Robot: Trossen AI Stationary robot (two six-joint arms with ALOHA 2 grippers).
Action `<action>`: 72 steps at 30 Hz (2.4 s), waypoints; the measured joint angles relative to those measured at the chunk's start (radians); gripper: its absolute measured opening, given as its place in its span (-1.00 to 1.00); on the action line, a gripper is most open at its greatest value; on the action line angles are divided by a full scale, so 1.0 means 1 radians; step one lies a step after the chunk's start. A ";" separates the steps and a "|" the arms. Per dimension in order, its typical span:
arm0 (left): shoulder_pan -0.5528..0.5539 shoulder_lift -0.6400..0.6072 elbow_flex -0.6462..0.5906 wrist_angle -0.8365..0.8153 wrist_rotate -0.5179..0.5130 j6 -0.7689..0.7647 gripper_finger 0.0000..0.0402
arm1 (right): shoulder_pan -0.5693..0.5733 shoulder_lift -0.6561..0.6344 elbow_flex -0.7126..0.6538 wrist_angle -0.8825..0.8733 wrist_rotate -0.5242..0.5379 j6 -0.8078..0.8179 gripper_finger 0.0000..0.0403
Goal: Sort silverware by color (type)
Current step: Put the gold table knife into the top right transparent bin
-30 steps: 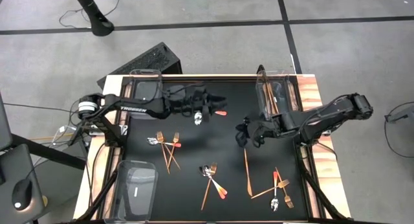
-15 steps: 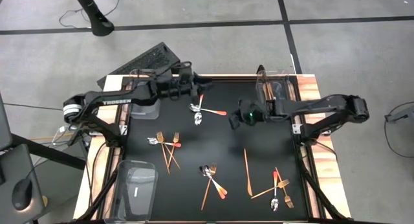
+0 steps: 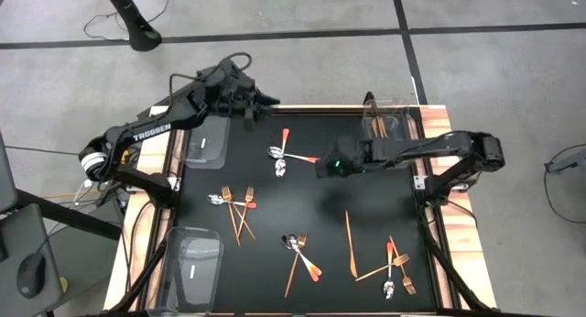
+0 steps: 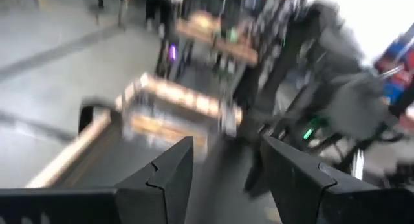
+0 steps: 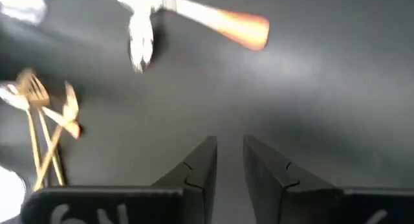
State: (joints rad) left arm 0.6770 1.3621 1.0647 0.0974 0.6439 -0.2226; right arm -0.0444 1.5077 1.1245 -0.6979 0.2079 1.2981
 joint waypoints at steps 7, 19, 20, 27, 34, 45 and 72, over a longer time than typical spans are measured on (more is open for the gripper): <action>-0.076 -0.040 -0.001 -0.255 -0.025 0.128 -0.16 | 0.187 0.158 0.121 -0.187 -0.036 0.195 -0.52; -0.323 -0.072 -0.112 -0.228 -0.267 0.026 -0.16 | 0.496 0.342 0.130 -0.098 -0.117 0.571 -0.49; -0.343 -0.068 -0.112 -0.216 -0.289 0.007 -0.16 | 0.511 0.351 0.129 -0.097 -0.131 0.598 -0.48; -0.437 -0.069 -0.113 -0.190 -0.390 -0.105 -0.16 | 0.590 0.364 0.130 -0.195 -0.137 0.742 -0.43; -0.537 -0.069 -0.113 -0.210 -0.468 -0.139 -0.16 | 0.571 0.364 0.129 -0.330 -0.137 0.656 -0.43; -0.645 -0.069 -0.113 -0.249 -0.591 -0.141 -0.16 | 0.453 0.364 0.074 -0.243 -0.119 0.521 -0.43; -0.540 -0.069 -0.113 -0.304 -0.619 0.101 -0.16 | 0.444 0.293 0.072 -0.285 -0.117 0.386 -0.98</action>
State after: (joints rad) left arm 0.1366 1.2934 0.9516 -0.2063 0.0246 -0.1213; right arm 0.3992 1.8002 1.1964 -0.9828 0.0905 1.6843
